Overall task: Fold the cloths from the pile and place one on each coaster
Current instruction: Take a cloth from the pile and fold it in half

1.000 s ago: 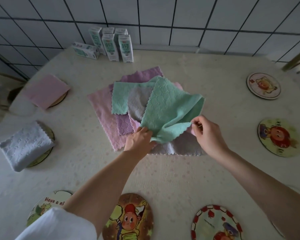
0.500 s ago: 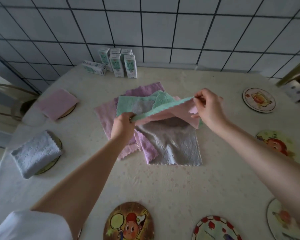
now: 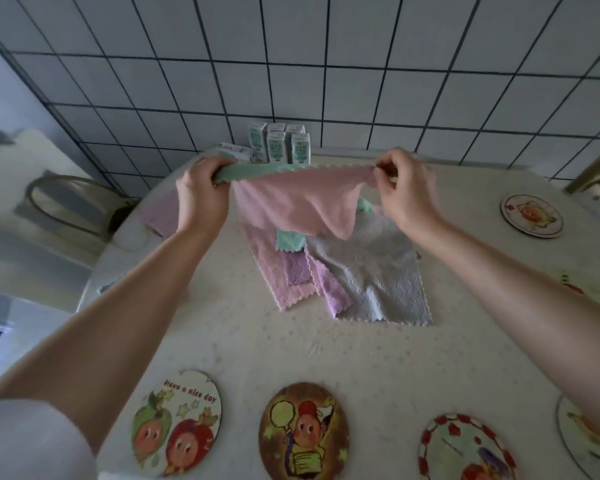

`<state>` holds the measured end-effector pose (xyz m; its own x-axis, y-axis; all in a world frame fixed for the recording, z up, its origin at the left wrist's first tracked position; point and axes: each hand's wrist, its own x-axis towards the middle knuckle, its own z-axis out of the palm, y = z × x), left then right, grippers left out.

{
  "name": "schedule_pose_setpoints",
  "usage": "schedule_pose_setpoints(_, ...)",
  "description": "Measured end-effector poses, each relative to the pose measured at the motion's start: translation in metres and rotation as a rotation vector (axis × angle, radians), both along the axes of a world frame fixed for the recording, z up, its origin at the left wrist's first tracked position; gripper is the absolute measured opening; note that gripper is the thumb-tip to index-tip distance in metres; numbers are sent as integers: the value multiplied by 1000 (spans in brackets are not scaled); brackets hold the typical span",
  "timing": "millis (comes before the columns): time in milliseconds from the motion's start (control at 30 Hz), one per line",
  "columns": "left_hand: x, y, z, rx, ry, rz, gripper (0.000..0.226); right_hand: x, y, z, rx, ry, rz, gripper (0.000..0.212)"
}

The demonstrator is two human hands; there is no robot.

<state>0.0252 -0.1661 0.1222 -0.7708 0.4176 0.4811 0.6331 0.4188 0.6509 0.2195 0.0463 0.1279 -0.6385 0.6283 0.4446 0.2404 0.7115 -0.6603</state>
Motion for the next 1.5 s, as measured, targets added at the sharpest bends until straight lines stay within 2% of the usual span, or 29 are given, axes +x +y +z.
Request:
schedule_pose_setpoints(100,3,-49,-2,-39,114,-37,30,5,-35,-1,47,37,46,6)
schedule_pose_setpoints(267,26,-139,-35,-109,150,-103,28,31,-98,-39,107,-28,176,5)
schedule_pose_setpoints(433,71,-228,-100,-254,-5,-218,33,84,-181,-85,183,-188,222,6)
schedule_pose_setpoints(633,130,-308,-161,-403,-162,-322,43,148,-252,-144,77,-536,346,10)
schedule_pose_setpoints(900,162,-354,-197,-451,-247,-477,31,195,-294,-175,-105,-703,380,10)
schedule_pose_setpoints(1033,161,-353,-196,-465,-315,-413,28,197,-292,-178,-185,-681,326,4)
schedule_pose_setpoints(1100,159,-345,-187,-446,-434,-296,25,191,-286,-177,-238,-656,276,7)
schedule_pose_setpoints(1233,136,-323,-182,-392,-714,-102,4,166,-266,-176,-367,-533,116,21)
schedule_pose_setpoints(1300,120,-309,-184,-348,-816,5,15,147,-253,-175,-442,-493,58,25)
schedule_pose_setpoints(1400,103,-293,-186,-289,-932,70,14,122,-236,-175,-545,-446,36,15)
schedule_pose_setpoints(1500,89,-275,-192,-302,-982,92,16,99,-217,-177,-559,-464,50,3)
